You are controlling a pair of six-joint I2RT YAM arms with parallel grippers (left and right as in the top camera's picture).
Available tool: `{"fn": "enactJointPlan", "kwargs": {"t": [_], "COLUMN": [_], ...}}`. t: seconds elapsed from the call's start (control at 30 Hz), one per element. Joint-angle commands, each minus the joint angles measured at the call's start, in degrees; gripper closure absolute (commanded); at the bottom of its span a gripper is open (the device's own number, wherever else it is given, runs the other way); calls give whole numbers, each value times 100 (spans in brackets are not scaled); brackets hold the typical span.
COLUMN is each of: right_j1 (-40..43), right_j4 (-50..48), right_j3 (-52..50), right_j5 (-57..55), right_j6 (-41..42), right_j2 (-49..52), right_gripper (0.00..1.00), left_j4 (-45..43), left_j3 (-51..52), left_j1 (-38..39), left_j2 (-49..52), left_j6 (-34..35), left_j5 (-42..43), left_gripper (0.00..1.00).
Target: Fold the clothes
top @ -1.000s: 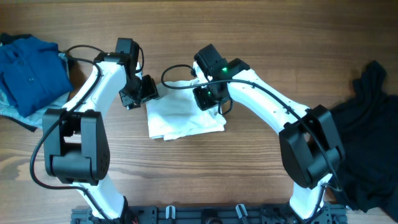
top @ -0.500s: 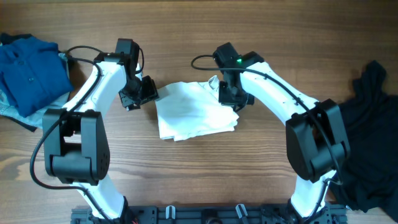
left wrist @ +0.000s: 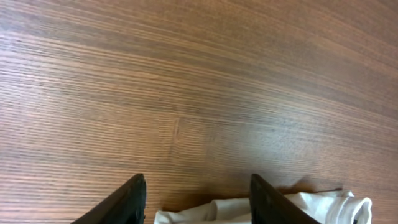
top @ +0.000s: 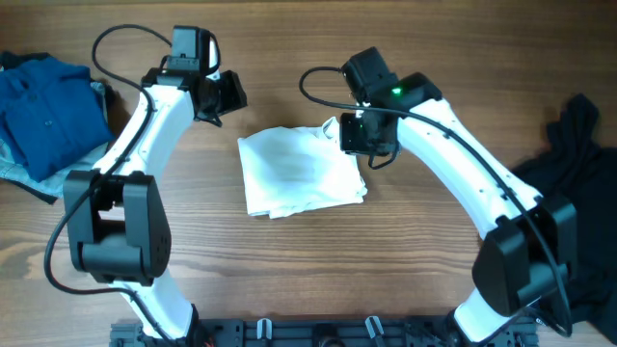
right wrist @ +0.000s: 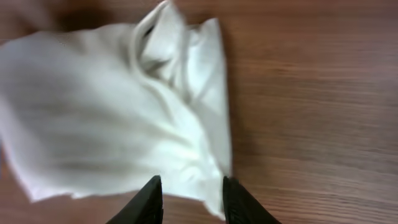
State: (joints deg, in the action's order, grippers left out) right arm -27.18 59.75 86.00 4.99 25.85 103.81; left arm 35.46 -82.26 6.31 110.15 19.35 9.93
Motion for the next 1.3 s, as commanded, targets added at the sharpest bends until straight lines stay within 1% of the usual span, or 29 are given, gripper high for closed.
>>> {"fn": "enactJointPlan", "kwargs": {"t": [0.0,0.1,0.27,0.3,0.37,0.43,0.47,0.53,0.6,0.67,0.73,0.8,0.83,0.9,0.93,0.97,1.0,1.03,1.07,1.1,1.13,1.17,1.27], "right_j1": [4,4,4,4,17,24,39,81,133,133,133,133,136,138,140,140,140,140,140,140,140,140,140], "right_j4": [-28,-203,-841,-1001,-1196,-1360,-1648,-2085,-2691,-3069,-3025,-2813,-2647,-2428,-2361,-2315,-2273,-2225,-2168,-2072,-1965,-1836,-1519], "right_j3": [-402,-815,-1587,-1757,-1939,-1971,-1971,-1971,-1969,-1958,-1882,-1781,-1714,-1631,-1617,-1617,-1617,-1617,-1617,-1617,-1617,-1617,-1617], "right_j5": [761,796,1137,1095,640,57,-258,-557,-608,-608,-612,-627,-647,-673,-673,-673,-675,-673,-671,-673,-678,-699,-861], "right_j6": [-229,-245,-363,-396,-363,-323,-531,-859,-1366,-1696,-1685,-1620,-1502,-1346,-1320,-1320,-1322,-1322,-1320,-1316,-1246,-1178,-881], "right_j2": [63,122,264,271,271,271,271,271,271,271,269,234,144,-142,-343,-509,-673,-868,-1032,-1185,-1285,-1366,-1447], "right_gripper": [68,68,68,68,67,66,64,62,61,59,58,61,60,57,56,53,51,49,47,47,46,46,45], "left_j4": [111,407,944,1259,1856,2398,2778,3154,3434,3582,3663,3659,3639,3458,3257,2953,2616,2151,1777,1456,1298,1180,1021], "left_j3": [-48,-46,24,33,61,61,61,61,61,61,61,24,-74,-409,-581,-699,-728,-728,-728,-726,-726,-726,-726], "left_j1": [170,369,560,557,553,553,553,553,560,557,555,522,483,374,323,282,262,251,251,258,264,269,269], "left_j2": [501,780,1056,1108,1115,1115,1115,1115,1115,1113,1043,841,682,356,208,87,0,-66,-63,0,68,197,608], "left_j6": [-111,-118,-245,-245,-245,-245,-243,-236,-236,-240,-245,-293,-391,-420,-417,-415,-415,-422,-544,-817,-1010,-1091,-1211], "left_j5": [201,280,155,85,-208,-549,-704,-678,-647,-376,-201,-188,-190,-208,-208,-201,-177,-66,247,879,1355,1657,2092], "left_gripper": [48,48,48,52,54,52,52,52,52,53,54,54,54,47,40,20,9,5,2,2,2,1,0]}}
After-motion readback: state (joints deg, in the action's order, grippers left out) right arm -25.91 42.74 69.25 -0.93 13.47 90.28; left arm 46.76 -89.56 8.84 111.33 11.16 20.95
